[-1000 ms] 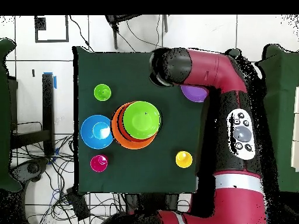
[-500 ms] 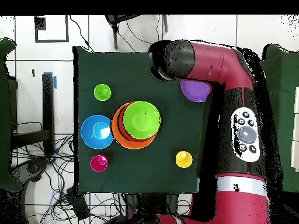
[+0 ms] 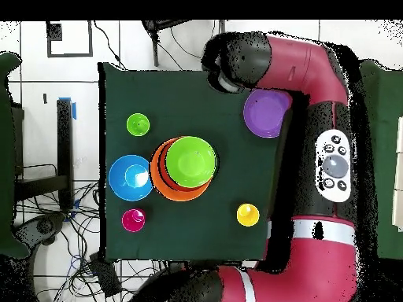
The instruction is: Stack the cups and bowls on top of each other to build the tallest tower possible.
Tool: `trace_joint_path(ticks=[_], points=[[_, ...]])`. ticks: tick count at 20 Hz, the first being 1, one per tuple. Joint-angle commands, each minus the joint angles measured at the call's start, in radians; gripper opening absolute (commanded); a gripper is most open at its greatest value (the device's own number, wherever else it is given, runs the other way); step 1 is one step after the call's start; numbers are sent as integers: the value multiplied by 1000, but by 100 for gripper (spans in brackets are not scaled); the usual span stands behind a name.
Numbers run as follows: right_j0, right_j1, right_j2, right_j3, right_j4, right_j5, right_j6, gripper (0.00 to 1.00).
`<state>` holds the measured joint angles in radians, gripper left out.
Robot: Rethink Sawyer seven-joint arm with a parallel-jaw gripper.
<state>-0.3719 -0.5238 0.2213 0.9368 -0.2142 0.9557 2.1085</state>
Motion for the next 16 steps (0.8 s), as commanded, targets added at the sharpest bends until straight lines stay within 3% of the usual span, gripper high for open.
trace_joint_path(ticks=[1,7,16], points=[[41,162,108,-194,-98,155,-316,100],[89,273,129,-374,-106,205,-313,100],[131,376,152,-592,-150,324,-340,100]])
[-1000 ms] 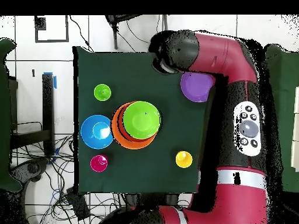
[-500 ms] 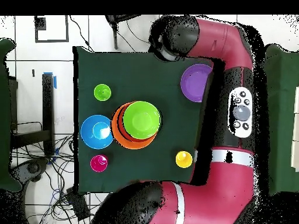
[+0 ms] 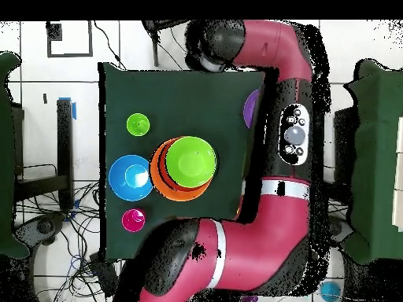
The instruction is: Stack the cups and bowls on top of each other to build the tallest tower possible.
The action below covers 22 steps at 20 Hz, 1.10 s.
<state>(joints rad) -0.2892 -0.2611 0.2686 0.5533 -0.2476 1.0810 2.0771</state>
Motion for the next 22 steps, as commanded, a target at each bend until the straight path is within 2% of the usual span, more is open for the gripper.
trace_joint_path(ticks=[1,6,13,18,22], points=[[53,122,111,-232,-125,213,-308,100],[56,135,132,-280,-145,254,-315,100],[29,143,199,-330,-193,319,-389,100],[-12,168,330,-374,-295,352,-484,100],[-51,188,415,-369,-358,359,-535,100]])
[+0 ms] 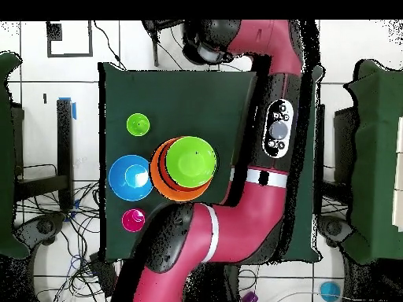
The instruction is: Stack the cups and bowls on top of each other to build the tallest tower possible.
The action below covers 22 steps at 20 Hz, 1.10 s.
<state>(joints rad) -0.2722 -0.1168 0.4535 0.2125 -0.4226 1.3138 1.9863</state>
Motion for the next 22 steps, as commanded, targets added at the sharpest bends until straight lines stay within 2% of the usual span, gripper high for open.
trace_joint_path(ticks=[1,7,10,14,18,22], points=[[-77,44,246,-25,-195,130,-452,100],[-116,33,334,-18,-286,167,-492,100],[-137,36,409,-24,-360,178,-523,100],[-168,49,481,-18,-424,181,-556,100],[-183,47,523,-6,-466,192,-557,100],[-187,44,521,18,-467,179,-526,100]])
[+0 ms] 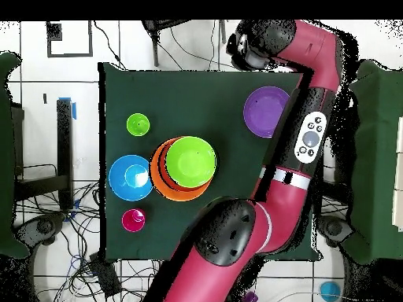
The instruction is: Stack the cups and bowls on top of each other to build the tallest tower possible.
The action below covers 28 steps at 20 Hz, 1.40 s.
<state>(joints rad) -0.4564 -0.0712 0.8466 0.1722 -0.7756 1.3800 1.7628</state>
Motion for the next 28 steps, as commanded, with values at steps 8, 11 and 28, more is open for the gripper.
trace_joint_path(ticks=[8,11,28], points=[[-14,-78,18,148,-34,125,-243,100],[-24,-100,-14,189,-3,111,-233,100],[-70,-170,-178,499,119,-88,-165,100]])
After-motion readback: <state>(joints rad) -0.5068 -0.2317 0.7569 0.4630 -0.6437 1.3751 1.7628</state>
